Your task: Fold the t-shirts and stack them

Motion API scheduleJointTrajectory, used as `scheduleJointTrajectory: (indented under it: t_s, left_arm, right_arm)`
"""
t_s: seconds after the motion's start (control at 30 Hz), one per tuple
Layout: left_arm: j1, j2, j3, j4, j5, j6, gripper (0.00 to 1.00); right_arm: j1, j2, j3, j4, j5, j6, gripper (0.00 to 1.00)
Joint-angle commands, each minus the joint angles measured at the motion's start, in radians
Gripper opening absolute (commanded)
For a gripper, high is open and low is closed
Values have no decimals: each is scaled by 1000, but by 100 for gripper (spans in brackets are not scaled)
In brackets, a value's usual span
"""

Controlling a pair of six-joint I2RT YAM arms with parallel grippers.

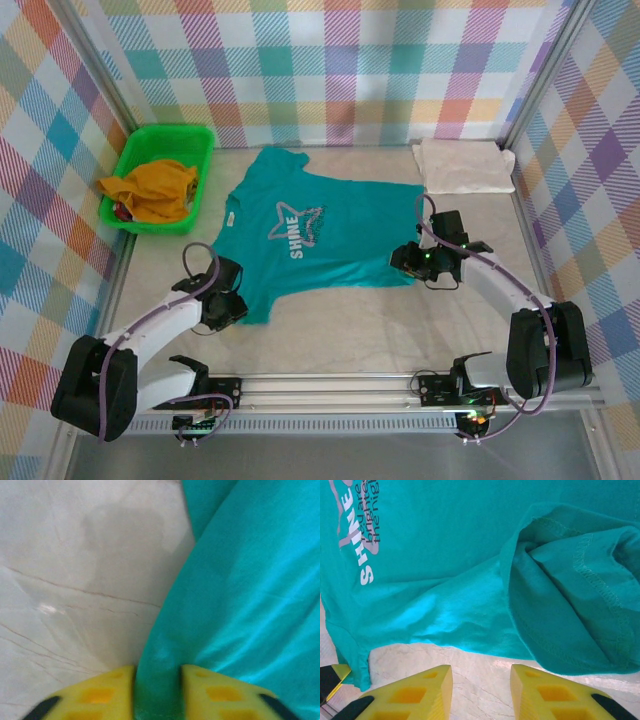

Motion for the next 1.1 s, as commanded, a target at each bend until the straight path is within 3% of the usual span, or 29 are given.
scheduleJointTrajectory:
  t_s: [0.0,0.07,0.33,0.77,1.07]
  left_arm:
    - [3,-14,-22,73,19,-4,14]
    - [3,-43,-12,41,8,1,5]
    - [3,-142,10,-38,-6,11,0]
    - [3,-128,16,-32,3,24,0]
    - [3,-127,19,-26,2,24,0]
  right_arm:
    - [11,-5,-5,8,-10,-6,36]
    - [12,-13,-2,-3,-7,-6,36]
    - [19,28,55,-85,30,-11,40]
    - [29,191,132,-23,65,-15,43]
    - [29,257,158,4,100,-48,39]
